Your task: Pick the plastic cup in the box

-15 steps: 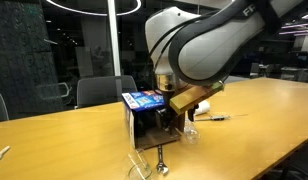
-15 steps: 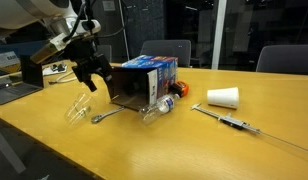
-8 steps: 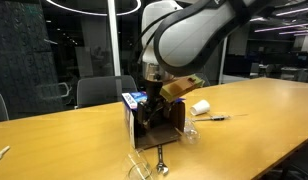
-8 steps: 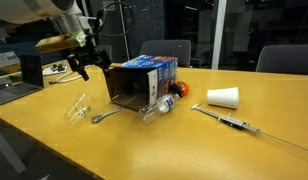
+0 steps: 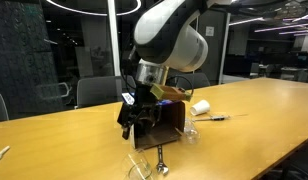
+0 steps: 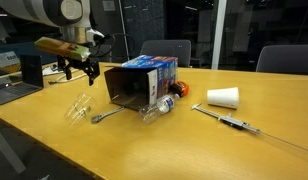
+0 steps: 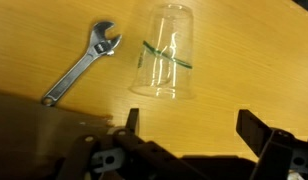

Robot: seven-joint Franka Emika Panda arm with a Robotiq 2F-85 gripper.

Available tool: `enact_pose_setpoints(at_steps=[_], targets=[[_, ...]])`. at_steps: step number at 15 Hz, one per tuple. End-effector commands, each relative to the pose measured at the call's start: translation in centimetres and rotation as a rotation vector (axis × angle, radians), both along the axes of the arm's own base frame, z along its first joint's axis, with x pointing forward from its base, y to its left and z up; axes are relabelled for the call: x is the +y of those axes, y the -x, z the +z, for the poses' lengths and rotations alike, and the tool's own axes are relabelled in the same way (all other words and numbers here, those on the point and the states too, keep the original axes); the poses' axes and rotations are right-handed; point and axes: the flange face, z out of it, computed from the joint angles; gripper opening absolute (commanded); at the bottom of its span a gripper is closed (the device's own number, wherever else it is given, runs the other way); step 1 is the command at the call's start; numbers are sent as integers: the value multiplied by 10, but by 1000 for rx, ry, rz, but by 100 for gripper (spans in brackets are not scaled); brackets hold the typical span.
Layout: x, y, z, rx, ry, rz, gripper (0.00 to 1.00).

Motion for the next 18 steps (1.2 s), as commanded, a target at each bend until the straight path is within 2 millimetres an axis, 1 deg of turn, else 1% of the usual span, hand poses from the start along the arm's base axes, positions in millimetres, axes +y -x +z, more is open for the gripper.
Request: enact_pose_setpoints(at_steps=[1,5,8,11,15,18], targets=[[12,3,1,83,-48,-15,100],[0,15,-18,115,42,-41,100],[-1,21,-34,143,78,-56,100],[3,25,-46,149,102,-73,100],[11,27,-57,181,107,-76,100],[12,28,-64,200,111,-83,100]])
